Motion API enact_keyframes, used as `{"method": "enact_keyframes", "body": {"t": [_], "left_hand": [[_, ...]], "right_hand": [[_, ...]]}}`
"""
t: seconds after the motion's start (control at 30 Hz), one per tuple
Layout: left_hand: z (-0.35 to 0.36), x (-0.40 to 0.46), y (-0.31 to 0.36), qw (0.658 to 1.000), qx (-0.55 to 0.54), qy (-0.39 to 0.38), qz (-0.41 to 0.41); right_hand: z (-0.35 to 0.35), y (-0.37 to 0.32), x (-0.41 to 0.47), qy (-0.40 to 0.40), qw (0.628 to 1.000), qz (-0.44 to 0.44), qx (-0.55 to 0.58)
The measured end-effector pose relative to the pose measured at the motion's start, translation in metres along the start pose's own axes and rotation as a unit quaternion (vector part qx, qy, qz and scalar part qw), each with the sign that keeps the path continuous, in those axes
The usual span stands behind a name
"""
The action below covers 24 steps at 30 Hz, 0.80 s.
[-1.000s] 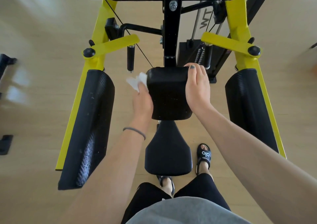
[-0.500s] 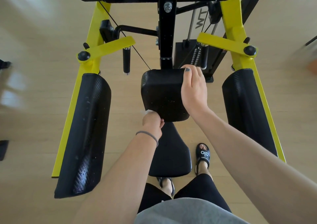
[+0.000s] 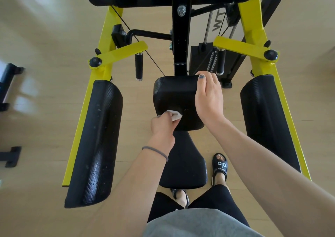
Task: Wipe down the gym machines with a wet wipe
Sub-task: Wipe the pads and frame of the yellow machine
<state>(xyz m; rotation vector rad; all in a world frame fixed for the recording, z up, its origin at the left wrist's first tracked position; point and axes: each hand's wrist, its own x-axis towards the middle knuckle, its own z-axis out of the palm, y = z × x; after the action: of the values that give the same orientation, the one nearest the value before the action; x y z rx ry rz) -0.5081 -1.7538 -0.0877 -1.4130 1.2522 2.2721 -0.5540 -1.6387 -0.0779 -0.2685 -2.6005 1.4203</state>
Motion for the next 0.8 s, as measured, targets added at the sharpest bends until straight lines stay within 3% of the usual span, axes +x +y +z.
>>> {"method": "enact_keyframes", "body": {"t": [0.1,0.2,0.5,0.63,0.7,0.73,0.8], "left_hand": [[0.002,-0.020,0.006,0.995,-0.041,-0.088,-0.012],[0.010,-0.032,0.013,0.990,-0.058,-0.127,-0.004],[0.006,-0.031,0.009,0.992,0.002,-0.057,0.110],[-0.009,-0.015,0.011,0.996,-0.086,0.023,0.025],[-0.016,-0.017,0.012,0.993,0.096,0.063,0.041],[-0.017,-0.017,0.013,0.996,0.073,0.043,0.016],[-0.011,-0.019,0.017,0.999,0.031,-0.005,0.043]], "right_hand": [[0.001,0.000,0.000,0.002,1.000,-0.004,0.007],[0.001,0.002,0.000,0.000,1.000,-0.008,0.011],[0.002,0.005,0.000,0.003,1.000,-0.008,0.004],[0.002,0.005,0.000,0.005,1.000,-0.010,0.002],[0.001,0.004,0.000,0.003,1.000,-0.008,0.002],[0.001,0.005,0.000,0.002,1.000,-0.007,0.001],[0.001,0.005,0.001,0.003,1.000,-0.008,0.001]]}}
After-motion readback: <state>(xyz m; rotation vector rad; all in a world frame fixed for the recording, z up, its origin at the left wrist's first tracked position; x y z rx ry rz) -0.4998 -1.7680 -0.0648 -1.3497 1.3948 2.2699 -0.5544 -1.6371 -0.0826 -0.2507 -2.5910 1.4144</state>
